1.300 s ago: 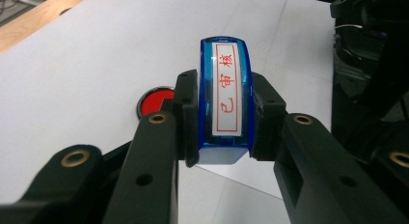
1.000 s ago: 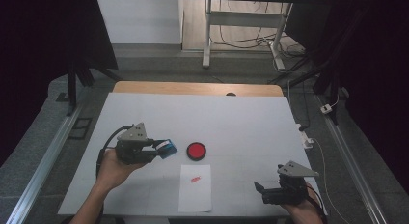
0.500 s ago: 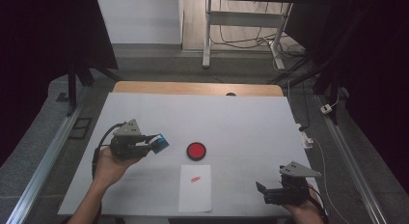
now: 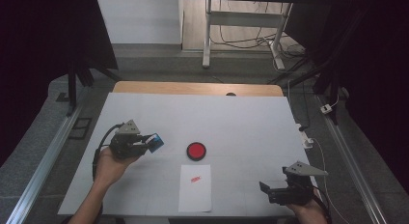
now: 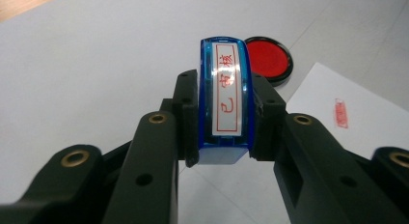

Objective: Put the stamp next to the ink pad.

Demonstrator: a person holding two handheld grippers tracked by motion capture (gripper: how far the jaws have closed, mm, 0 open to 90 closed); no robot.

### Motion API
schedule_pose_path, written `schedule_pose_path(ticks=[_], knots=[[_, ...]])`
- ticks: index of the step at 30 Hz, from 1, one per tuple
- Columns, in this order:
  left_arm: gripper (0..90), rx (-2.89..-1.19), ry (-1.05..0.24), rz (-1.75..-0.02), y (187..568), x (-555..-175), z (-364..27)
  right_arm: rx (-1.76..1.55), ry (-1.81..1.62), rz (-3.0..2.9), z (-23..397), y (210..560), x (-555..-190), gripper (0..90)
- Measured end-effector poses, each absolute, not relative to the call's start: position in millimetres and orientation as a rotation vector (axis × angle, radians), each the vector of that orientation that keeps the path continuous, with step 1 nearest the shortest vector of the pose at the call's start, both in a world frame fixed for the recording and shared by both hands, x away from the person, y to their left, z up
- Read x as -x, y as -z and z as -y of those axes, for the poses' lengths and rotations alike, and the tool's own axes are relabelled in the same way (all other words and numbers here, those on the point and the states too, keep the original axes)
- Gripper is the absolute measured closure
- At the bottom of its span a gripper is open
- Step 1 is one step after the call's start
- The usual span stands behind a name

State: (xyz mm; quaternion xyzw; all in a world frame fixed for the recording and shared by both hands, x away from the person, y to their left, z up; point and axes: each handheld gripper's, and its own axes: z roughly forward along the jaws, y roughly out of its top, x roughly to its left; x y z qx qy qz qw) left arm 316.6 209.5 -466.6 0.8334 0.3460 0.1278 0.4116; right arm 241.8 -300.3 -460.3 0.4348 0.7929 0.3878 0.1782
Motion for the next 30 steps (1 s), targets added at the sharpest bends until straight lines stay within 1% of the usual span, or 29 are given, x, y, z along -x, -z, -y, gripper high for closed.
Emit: schedule_pose_path(ticks=[5,12,24,30], knots=[[69.2,-2.096,-0.309,-0.893,474,-320,-211,-1.213,-1.092,-2.223,299,460,-240,0.0],[69.2,-2.150,-0.326,-0.911,489,-325,-205,-1.194,-1.077,-2.232,297,459,-237,0.0],[69.2,-2.201,-0.346,-0.919,501,-326,-199,-1.176,-1.064,-2.258,296,459,-236,0.0],[69.2,-2.223,-0.333,-0.926,507,-329,-199,-1.179,-1.066,-2.263,296,460,-237,0.0]])
